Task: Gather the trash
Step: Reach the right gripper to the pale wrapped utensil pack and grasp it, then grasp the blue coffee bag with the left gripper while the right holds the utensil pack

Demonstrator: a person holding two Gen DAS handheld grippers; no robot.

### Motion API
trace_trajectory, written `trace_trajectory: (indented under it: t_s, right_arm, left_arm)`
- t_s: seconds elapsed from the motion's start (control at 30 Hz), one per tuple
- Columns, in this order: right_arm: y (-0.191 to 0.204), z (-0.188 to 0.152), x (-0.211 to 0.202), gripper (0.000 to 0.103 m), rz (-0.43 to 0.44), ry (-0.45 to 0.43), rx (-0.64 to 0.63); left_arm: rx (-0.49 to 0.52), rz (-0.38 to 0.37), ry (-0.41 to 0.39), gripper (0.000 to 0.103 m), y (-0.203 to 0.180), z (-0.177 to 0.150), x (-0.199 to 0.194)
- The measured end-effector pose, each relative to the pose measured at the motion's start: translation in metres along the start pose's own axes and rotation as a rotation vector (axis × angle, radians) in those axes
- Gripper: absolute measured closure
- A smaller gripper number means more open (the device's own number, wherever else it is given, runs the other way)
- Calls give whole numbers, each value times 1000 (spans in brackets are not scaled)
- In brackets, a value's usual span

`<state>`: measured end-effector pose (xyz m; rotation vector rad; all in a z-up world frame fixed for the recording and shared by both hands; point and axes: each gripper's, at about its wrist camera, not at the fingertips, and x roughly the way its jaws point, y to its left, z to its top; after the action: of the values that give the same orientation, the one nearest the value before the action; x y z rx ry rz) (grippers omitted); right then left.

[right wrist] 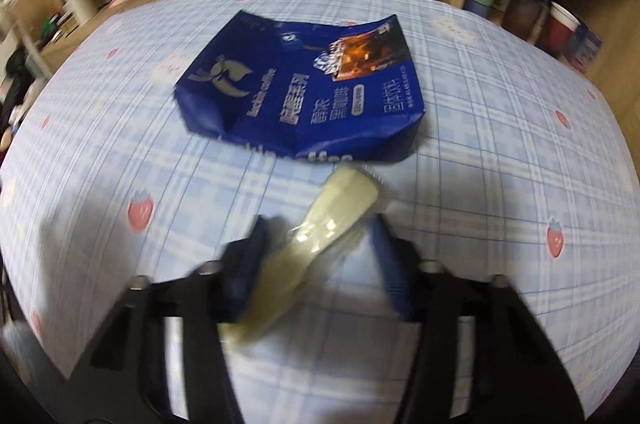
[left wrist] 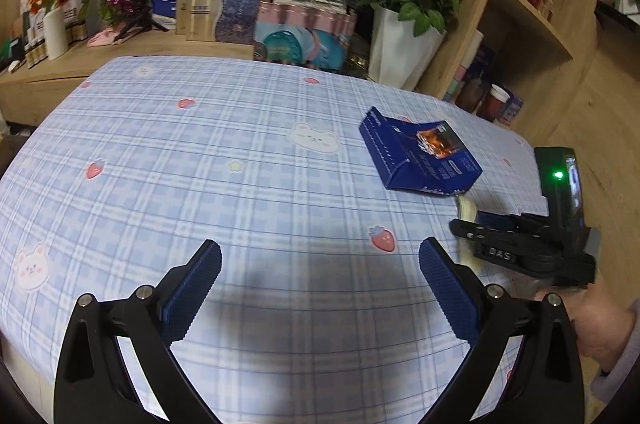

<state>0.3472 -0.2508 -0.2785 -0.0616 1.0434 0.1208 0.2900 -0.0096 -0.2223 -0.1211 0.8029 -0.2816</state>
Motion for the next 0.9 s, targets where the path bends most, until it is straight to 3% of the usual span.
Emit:
trace_trajectory:
  t_s: [0.03, 0.1, 0.4, 0.57, 0.67, 0.8, 0.9]
  right_arm:
    - [-3, -3, -2, 79, -7, 1, -12]
    - [-14, -10, -7, 86, 4, -5, -14]
    - [-77, -39, -34, 87, 85, -92, 127]
    - [-94, -51, -48, 87, 84, -134, 152]
    - [-105, -59, -55, 87, 114, -151, 199]
    - [-117, -67, -59, 87, 146, -163, 253]
    - [-123, -73, -59, 87, 162, -165, 288]
  left_arm:
    - [6, -6, 9, 6, -3, 1, 3]
    - [25, -13, 23, 6, -11, 3, 10]
    - [296, -6, 55, 6, -80, 20, 48]
    - [411, -52, 98, 6, -121, 39, 71]
    - [557, -29, 101, 6, -143, 44, 92]
    - [690, 33, 158, 16, -159, 41, 128]
    - [776, 100, 152, 16, -167, 36, 145]
